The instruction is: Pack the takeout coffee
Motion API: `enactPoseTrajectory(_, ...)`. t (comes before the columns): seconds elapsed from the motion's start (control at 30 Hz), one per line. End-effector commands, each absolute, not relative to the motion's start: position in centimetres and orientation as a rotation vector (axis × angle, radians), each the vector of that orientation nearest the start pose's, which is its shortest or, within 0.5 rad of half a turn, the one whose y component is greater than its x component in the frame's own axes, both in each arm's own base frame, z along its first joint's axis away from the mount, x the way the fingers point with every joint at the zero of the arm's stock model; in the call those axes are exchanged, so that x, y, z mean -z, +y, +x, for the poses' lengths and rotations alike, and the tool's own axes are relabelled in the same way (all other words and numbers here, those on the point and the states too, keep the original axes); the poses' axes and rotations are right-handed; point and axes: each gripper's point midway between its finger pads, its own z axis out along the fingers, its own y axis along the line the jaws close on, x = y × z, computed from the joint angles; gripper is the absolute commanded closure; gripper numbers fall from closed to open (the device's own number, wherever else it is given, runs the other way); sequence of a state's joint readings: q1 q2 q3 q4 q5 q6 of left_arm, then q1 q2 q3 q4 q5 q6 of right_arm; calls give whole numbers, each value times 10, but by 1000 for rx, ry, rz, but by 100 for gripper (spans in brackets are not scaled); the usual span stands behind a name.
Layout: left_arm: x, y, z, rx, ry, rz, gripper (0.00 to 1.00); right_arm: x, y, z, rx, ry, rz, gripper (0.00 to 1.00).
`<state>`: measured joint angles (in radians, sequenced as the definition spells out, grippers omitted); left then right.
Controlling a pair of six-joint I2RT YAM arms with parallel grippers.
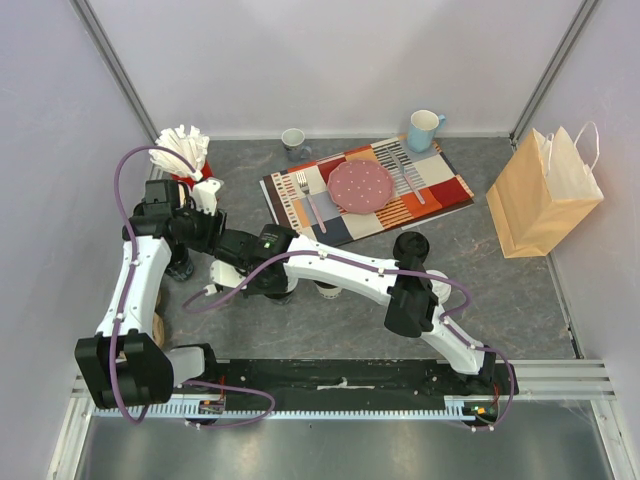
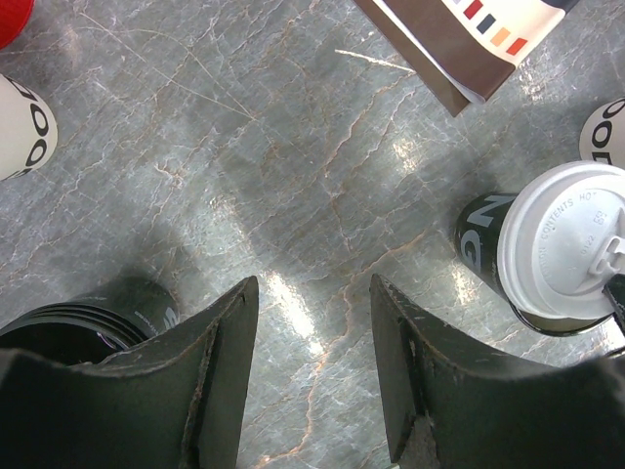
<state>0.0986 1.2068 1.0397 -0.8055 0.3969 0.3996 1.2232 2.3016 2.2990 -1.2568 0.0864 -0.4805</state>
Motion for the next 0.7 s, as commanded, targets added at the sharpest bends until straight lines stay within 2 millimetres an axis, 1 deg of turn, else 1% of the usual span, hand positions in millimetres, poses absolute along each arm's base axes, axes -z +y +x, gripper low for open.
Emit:
enactPoseTrajectory(0.0, -158, -26, 293, 296, 2367, 565, 44, -137, 445, 188, -89, 1838, -2118, 92)
enactPoseTrajectory(0.07, -159, -26, 293, 295, 2365, 567, 44, -141, 447, 185, -112, 1830, -2119, 94)
enactPoseTrajectory(0.23, -159, -26, 293, 294, 2363, 567, 44, -150, 451, 183, -152, 1811, -2111, 97)
enactPoseTrajectory(0.43, -159, -26, 292, 292, 2362, 571, 44, -156, 454, 186, -138, 1799, -2087, 99)
enactPoseTrajectory(0.53, -159, -26, 292, 291, 2361, 574, 44, -149, 451, 184, -131, 1812, -2105, 100)
enactPoseTrajectory(0.67, -158, -26, 292, 293, 2362, 573, 44, -137, 447, 188, -81, 1832, -2118, 100)
